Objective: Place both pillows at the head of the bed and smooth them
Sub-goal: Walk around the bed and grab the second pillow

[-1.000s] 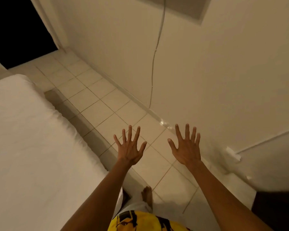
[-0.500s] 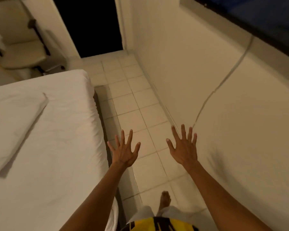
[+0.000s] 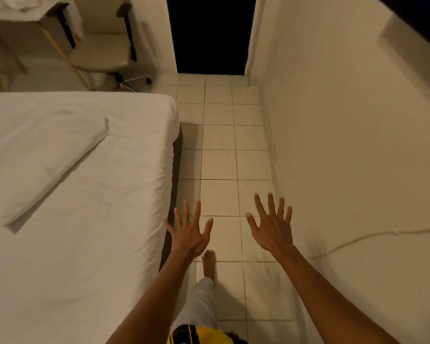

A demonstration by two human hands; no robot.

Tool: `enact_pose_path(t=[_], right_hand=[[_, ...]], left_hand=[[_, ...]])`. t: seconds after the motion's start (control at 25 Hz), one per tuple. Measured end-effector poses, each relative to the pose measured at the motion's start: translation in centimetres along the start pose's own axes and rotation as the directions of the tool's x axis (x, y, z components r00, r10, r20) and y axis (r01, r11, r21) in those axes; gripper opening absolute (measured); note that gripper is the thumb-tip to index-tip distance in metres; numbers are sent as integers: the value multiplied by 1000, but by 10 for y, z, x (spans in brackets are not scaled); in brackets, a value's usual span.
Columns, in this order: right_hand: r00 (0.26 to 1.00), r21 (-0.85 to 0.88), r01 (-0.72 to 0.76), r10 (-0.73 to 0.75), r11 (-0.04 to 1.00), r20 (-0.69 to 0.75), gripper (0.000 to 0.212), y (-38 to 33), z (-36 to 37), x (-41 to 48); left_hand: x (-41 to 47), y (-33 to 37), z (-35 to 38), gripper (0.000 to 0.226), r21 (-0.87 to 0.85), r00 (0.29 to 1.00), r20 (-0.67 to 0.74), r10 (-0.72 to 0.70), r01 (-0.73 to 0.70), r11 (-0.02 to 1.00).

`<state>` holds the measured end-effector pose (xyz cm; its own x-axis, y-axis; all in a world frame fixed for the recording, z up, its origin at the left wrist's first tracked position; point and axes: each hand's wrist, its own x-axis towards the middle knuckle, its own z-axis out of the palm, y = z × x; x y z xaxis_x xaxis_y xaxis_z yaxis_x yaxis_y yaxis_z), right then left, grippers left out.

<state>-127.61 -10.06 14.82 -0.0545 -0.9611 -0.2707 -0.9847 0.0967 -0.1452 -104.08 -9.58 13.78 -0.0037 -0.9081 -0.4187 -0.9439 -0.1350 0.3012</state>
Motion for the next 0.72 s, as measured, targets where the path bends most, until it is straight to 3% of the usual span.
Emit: enact_pose_path(t=[0.12,0.48,0.72], right_hand=[[998,-27,49,-48,998,30,83,-6,-18,72],[998,-14,44,-43,999,36,73,-30,-80,286],[981,-12,147,-144,989,131,72,-19,-111,453]], left_hand=[[68,1,-28,73,-59,997,-23,-67,65,996],[257,33,-114,73,11,996,-28,-83,83,996],[380,82,-153,72,-97,981,-16,-196,193,976]])
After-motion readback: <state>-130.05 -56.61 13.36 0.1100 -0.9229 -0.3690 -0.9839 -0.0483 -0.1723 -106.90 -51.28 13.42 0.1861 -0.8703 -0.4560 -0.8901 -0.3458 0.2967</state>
